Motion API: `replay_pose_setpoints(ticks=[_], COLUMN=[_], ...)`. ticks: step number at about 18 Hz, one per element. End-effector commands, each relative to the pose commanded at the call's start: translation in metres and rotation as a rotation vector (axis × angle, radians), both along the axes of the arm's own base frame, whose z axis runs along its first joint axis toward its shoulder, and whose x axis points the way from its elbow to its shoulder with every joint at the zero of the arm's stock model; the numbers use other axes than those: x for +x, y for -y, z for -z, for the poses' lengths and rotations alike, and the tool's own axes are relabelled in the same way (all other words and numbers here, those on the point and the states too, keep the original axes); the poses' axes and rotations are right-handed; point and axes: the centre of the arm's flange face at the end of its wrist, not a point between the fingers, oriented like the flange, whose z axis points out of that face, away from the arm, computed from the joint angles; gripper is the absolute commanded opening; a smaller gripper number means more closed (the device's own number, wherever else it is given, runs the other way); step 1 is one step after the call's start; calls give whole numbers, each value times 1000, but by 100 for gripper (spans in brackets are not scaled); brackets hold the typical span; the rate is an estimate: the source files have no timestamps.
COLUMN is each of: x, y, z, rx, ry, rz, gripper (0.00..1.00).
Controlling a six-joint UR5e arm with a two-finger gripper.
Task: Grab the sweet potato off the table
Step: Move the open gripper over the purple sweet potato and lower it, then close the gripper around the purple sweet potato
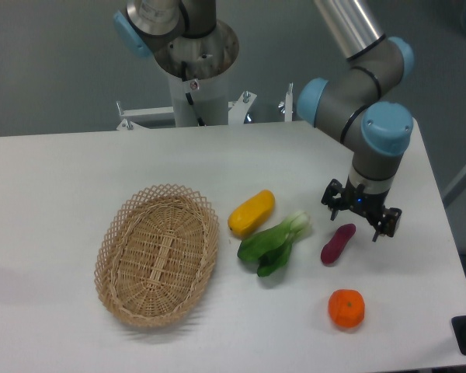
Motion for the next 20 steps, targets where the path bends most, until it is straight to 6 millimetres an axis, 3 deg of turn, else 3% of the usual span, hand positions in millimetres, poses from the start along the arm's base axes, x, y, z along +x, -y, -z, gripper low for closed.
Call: replay_pose_setpoints(ticks=[4,9,17,20], x=[5,12,10,7], y=[-1,-16,-17,-18], z=[11,21,22,18], rx=[-6,6,6,2], ry=[16,-11,-16,-28], rz=[0,17,32,32], gripper=[100,97,38,23])
